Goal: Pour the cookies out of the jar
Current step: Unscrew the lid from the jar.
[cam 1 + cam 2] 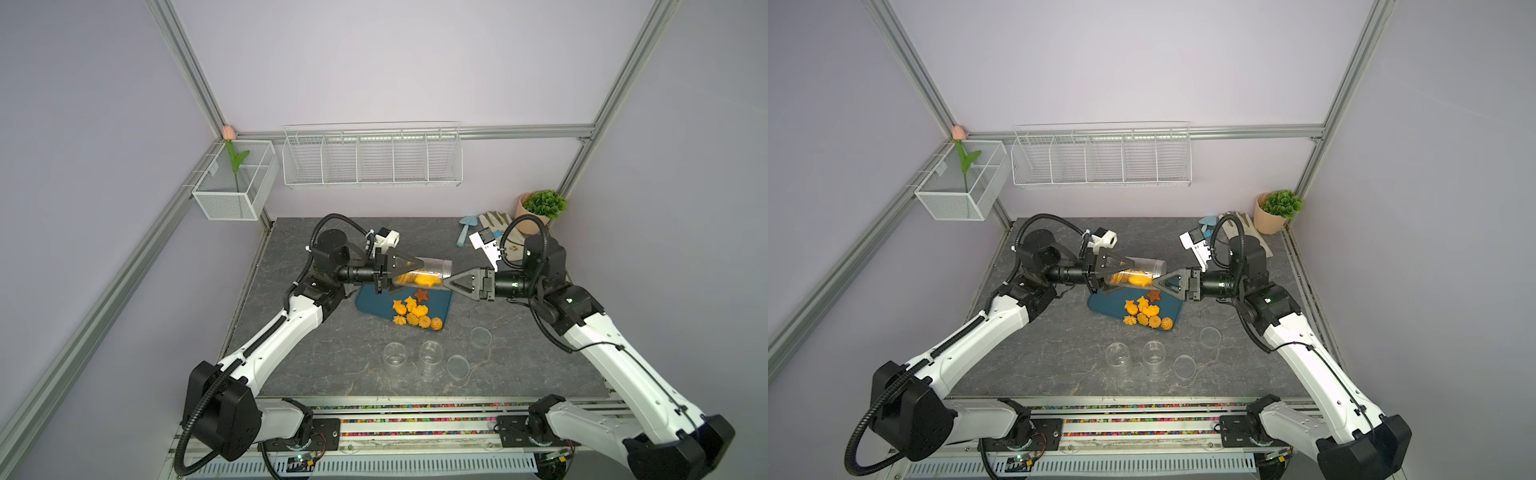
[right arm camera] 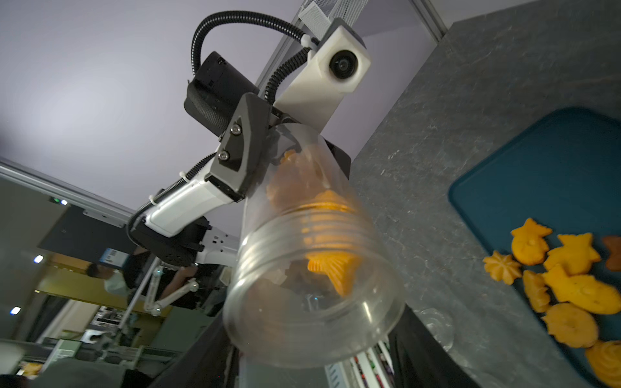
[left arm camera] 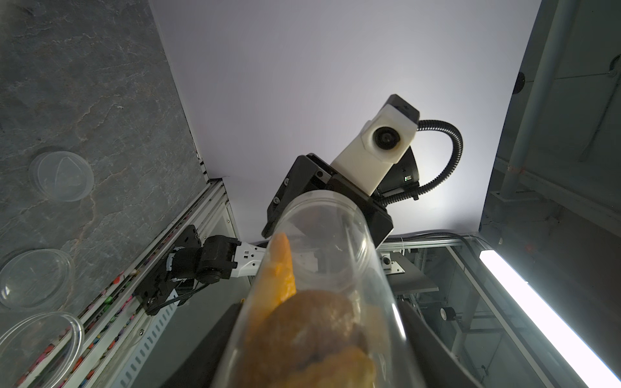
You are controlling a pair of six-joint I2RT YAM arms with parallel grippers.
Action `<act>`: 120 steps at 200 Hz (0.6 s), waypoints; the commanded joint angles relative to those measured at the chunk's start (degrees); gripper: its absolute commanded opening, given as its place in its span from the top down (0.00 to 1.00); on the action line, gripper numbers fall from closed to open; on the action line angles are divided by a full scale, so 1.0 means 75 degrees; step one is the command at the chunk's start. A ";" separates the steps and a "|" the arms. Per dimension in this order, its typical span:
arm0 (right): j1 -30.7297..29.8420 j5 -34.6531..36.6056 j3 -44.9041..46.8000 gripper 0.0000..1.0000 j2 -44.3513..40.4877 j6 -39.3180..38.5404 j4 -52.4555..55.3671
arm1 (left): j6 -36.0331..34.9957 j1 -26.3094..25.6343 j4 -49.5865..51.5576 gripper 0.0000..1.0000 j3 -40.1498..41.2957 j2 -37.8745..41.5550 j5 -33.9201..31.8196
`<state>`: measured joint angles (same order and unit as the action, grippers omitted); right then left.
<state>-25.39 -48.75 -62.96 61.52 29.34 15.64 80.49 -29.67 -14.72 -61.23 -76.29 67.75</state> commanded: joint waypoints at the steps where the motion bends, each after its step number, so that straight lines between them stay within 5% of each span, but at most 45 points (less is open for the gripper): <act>1: -0.0154 0.0932 0.0355 0.77 -0.0678 -0.2773 -0.0092 | 0.0071 -0.0005 -0.0053 0.40 0.0004 0.0115 0.0108; 18: -0.0200 0.1386 0.0666 0.66 -0.0971 -0.3733 -0.0314 | 0.0073 -0.0005 -0.0056 0.40 -0.0003 0.0095 0.0102; 90: -0.0259 0.2287 0.1248 0.69 -0.1643 -0.6816 -0.0183 | 0.0082 -0.0005 -0.0053 0.40 -0.0016 0.0070 0.0113; 120: -0.0258 0.2778 0.1530 0.68 -0.1912 -0.7295 -0.0304 | 0.0078 -0.0005 -0.0053 0.40 -0.0015 0.0034 0.0117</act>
<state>-27.42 -31.62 -52.73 48.27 -16.34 15.51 80.51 -29.82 -14.39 -61.23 -76.29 68.38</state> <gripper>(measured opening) 0.316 0.629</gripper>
